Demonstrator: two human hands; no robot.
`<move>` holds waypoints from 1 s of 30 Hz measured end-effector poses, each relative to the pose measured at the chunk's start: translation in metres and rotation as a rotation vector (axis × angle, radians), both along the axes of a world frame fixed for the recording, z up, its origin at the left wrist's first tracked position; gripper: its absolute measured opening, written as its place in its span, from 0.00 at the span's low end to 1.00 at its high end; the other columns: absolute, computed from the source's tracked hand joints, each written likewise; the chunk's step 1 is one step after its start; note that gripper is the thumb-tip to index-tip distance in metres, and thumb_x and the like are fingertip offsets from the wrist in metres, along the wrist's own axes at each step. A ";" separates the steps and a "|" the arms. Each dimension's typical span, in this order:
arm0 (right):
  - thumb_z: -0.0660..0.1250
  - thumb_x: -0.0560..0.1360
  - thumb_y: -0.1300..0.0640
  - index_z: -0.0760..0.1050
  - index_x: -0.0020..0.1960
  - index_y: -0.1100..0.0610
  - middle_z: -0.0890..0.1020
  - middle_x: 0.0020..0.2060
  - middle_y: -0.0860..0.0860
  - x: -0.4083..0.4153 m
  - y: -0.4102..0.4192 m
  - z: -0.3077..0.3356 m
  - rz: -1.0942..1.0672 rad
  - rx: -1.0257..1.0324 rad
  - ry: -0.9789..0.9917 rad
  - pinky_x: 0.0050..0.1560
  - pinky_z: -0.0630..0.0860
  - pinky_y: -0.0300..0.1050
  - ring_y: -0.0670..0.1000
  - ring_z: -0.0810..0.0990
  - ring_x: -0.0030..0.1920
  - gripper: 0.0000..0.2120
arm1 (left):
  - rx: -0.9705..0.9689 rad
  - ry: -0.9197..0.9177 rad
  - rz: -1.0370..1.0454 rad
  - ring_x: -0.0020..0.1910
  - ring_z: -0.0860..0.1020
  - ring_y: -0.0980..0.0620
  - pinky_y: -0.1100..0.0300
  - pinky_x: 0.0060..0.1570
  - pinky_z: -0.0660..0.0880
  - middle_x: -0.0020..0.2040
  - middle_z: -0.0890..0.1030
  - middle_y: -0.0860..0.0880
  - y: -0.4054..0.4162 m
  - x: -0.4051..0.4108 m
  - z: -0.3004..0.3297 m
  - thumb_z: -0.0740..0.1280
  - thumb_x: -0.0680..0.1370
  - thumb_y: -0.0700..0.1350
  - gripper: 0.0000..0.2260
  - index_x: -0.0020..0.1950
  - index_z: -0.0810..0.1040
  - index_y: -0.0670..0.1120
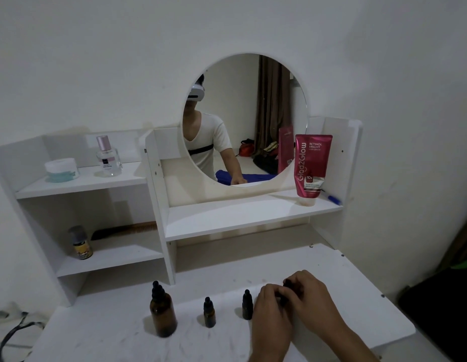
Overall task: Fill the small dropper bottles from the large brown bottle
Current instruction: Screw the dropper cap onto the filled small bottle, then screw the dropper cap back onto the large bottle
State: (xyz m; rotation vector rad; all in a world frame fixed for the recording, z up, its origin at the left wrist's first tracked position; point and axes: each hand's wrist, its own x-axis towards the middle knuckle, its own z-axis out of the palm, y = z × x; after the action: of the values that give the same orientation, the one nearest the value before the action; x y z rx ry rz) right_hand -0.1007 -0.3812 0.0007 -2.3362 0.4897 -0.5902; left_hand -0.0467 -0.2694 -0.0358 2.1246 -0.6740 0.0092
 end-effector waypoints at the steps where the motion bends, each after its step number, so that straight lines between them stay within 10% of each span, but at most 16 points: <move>1: 0.72 0.77 0.50 0.78 0.46 0.46 0.80 0.44 0.41 0.000 0.001 0.001 0.001 -0.004 0.009 0.51 0.80 0.42 0.43 0.81 0.45 0.03 | -0.002 0.004 -0.009 0.50 0.77 0.68 0.63 0.71 0.27 0.47 0.79 0.62 0.000 -0.001 0.001 0.59 0.77 0.48 0.07 0.52 0.73 0.58; 8: 0.71 0.77 0.46 0.76 0.57 0.45 0.77 0.51 0.41 -0.006 0.008 0.017 -0.043 -0.043 0.085 0.53 0.74 0.39 0.44 0.76 0.52 0.10 | -0.095 -0.019 -0.024 0.60 0.73 0.71 0.62 0.77 0.36 0.56 0.78 0.62 0.007 -0.008 -0.009 0.70 0.75 0.48 0.17 0.64 0.76 0.51; 13: 0.72 0.76 0.48 0.78 0.60 0.48 0.78 0.55 0.48 -0.019 0.033 0.043 -0.258 -0.257 -0.072 0.56 0.71 0.51 0.54 0.73 0.58 0.14 | -0.089 0.244 -0.082 0.62 0.72 0.68 0.80 0.61 0.60 0.60 0.71 0.68 0.045 -0.034 0.009 0.72 0.76 0.50 0.23 0.58 0.62 0.70; 17: 0.74 0.75 0.53 0.79 0.57 0.47 0.78 0.52 0.45 -0.020 0.082 0.051 -0.197 -0.293 -0.218 0.54 0.66 0.48 0.51 0.72 0.56 0.12 | -0.116 0.434 -0.123 0.56 0.77 0.70 0.83 0.52 0.66 0.56 0.80 0.65 0.099 -0.050 0.025 0.74 0.76 0.50 0.16 0.58 0.74 0.65; 30: 0.66 0.81 0.49 0.76 0.59 0.42 0.75 0.53 0.36 -0.008 0.221 -0.003 0.280 -0.004 -0.029 0.55 0.72 0.26 0.35 0.75 0.53 0.07 | -0.370 0.226 0.410 0.47 0.82 0.56 0.58 0.52 0.80 0.46 0.83 0.56 0.273 -0.001 0.019 0.71 0.80 0.44 0.08 0.53 0.81 0.58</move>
State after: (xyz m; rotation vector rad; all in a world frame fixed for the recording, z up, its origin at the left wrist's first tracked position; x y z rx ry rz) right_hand -0.1085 -0.1606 -0.0025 -2.3417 0.1437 -0.4899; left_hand -0.0477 0.0039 -0.0169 1.8323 -0.0859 0.1082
